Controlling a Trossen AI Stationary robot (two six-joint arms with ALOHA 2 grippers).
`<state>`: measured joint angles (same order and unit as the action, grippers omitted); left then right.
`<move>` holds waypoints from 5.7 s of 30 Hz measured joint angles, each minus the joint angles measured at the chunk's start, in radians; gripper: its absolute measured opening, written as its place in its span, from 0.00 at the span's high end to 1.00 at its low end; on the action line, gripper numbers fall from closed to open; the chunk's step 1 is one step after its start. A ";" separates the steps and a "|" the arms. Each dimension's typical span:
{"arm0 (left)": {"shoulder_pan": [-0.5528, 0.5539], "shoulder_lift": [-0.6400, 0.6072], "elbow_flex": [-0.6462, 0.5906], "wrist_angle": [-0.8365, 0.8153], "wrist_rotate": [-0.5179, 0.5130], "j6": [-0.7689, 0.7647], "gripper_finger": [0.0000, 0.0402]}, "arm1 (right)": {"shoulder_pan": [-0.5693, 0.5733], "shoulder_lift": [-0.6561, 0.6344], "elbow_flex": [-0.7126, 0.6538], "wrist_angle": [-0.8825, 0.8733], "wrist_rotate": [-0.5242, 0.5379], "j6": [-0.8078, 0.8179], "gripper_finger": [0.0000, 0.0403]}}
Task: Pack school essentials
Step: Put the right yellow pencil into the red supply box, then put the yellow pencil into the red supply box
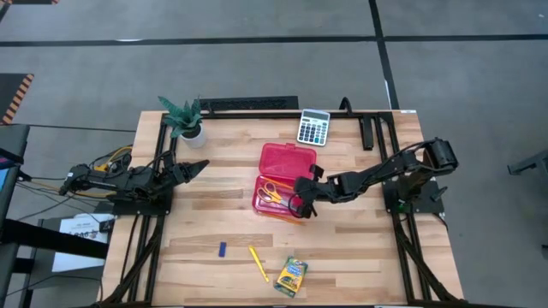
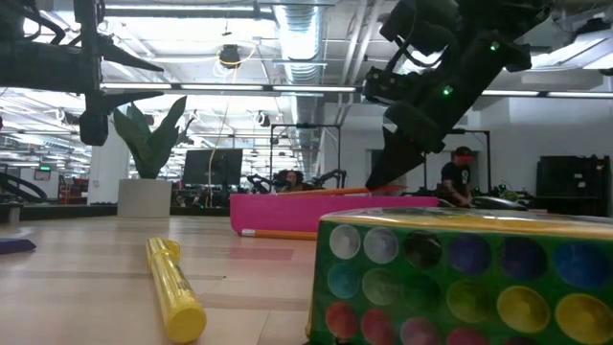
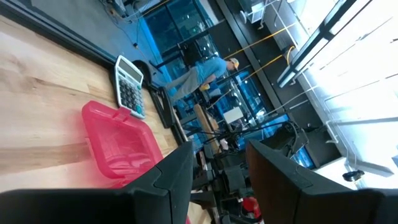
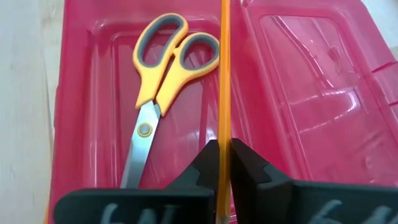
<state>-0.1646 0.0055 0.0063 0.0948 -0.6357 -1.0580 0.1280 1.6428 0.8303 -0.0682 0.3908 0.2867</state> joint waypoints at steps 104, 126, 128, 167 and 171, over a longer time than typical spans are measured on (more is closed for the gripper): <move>0.000 0.001 0.000 -0.001 -0.008 0.025 0.66 | 0.406 0.096 -0.342 0.588 0.186 0.280 0.54; 0.000 0.001 0.000 -0.001 -0.008 0.026 0.66 | 0.399 0.192 -0.320 0.716 0.182 0.248 0.57; 0.000 0.001 0.000 0.000 -0.008 0.026 0.66 | 0.399 0.213 -0.302 0.717 0.203 0.246 0.57; 0.000 0.001 0.000 -0.001 -0.007 0.026 0.66 | 0.431 0.305 -0.088 0.741 0.181 0.231 0.96; 0.000 0.001 0.000 -0.001 -0.007 0.026 0.66 | 0.396 0.289 -0.073 0.737 0.188 0.211 0.97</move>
<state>-0.1647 0.0067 0.0066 0.0940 -0.6430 -1.0321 0.5241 1.9317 0.7574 0.6686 0.5786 0.4975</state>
